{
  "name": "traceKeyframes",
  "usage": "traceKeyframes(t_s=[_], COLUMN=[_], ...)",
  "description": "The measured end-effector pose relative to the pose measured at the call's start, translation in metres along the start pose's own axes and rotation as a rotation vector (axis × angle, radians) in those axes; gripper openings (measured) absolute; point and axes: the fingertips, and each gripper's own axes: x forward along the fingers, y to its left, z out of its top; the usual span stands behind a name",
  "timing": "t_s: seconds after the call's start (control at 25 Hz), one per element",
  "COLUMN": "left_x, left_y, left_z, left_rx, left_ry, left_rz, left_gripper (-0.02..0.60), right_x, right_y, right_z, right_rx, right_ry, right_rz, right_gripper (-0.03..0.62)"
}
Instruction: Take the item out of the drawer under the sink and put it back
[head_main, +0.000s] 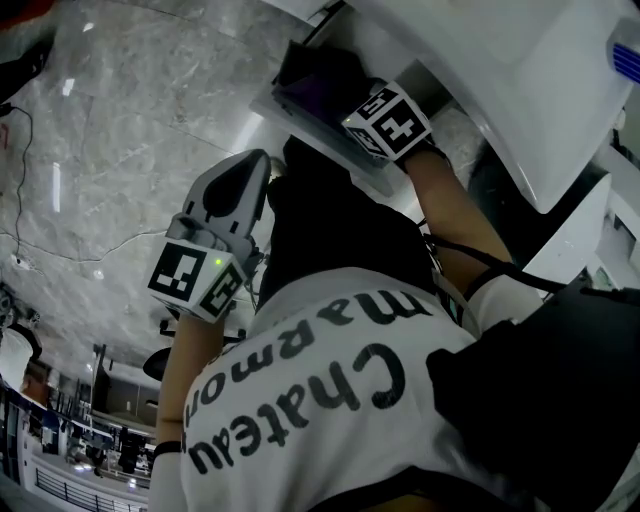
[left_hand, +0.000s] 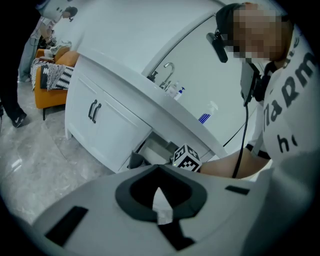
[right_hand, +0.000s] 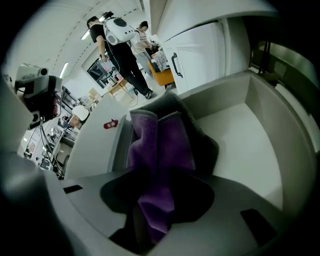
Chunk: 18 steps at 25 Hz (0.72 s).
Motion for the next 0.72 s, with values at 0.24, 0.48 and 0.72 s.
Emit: traceKeyframes(t_s=[0.24, 0.48, 0.72], left_x=[0.003, 0.014, 0.033], left_y=[0.005, 0.004, 0.007], left_z=[-0.003, 0.005, 0.016], left_rx=[-0.018, -0.01, 0.009], left_ry=[0.009, 0.018, 0.046], left_rz=[0.008, -0.005, -0.002], left_gripper=[0.009, 0.009, 0.009], right_x=[0.01, 0.014, 0.014], right_y=[-0.003, -0.006, -0.007], right_z=[-0.002, -0.003, -0.002], right_rx=[-0.083, -0.145, -0.164], right_ry=[0.069, 0.097, 0.115], right_rz=[-0.09, -0.154, -0.156], right_gripper=[0.132, 0.114, 0.106])
